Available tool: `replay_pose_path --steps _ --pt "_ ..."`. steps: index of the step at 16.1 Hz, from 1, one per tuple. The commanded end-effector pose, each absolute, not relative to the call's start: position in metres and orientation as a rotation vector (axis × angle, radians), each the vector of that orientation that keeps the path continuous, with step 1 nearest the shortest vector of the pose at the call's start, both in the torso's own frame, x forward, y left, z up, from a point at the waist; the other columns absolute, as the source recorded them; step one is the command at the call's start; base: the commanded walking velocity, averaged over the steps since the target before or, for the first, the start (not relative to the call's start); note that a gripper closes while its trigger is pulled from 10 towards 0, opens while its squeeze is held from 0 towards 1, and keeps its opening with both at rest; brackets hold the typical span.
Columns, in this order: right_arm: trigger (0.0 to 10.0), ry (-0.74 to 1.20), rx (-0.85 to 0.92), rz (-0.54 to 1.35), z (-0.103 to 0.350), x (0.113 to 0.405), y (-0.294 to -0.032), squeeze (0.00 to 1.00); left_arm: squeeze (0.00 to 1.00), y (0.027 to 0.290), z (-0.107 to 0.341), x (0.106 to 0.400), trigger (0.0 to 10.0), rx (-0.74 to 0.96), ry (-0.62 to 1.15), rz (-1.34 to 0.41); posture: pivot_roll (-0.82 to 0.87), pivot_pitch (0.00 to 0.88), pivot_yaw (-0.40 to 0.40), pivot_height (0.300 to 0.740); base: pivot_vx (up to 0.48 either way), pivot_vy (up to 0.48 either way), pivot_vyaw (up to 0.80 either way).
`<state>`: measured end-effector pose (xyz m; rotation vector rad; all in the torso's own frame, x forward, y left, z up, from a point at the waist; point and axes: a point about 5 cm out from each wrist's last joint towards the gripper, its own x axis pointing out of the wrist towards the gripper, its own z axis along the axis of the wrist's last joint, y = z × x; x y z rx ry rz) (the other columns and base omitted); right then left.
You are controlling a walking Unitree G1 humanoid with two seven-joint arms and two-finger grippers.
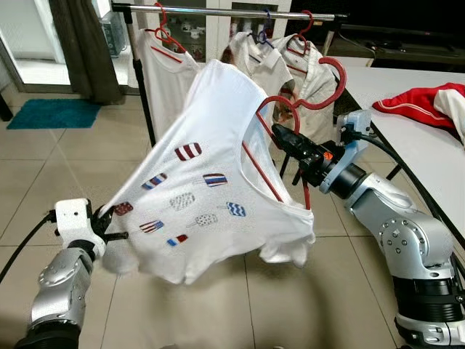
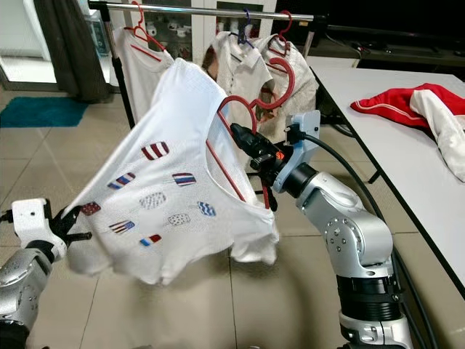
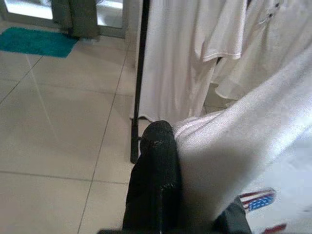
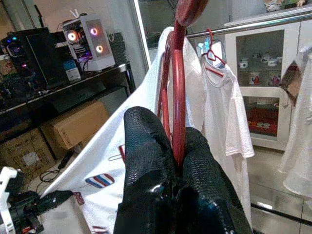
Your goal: Hang hanger
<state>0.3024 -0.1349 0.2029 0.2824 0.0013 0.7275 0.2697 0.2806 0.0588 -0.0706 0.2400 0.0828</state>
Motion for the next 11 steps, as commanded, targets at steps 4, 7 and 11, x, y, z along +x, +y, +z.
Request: replay_pose_path --steps 4,7,11 --pt "10.0 0.048 0.187 0.694 0.198 0.304 -0.141 0.0 1.0 0.298 0.072 0.268 10.0 -0.037 0.215 0.101 -0.12 0.0 -0.045 0.719 0.0 0.0 0.0" --pt "10.0 0.132 0.008 0.673 0.18 0.302 -0.143 0.0 1.0 0.301 0.074 0.266 10.0 0.02 0.247 0.073 -0.11 0.0 -0.05 0.719 0.0 0.0 0.0" --pt "10.0 0.128 -0.032 0.833 0.181 0.29 -0.14 0.0 1.0 0.297 0.094 0.275 10.0 0.04 0.179 -0.008 -0.12 0.0 -0.049 0.719 0.0 0.0 0.0"
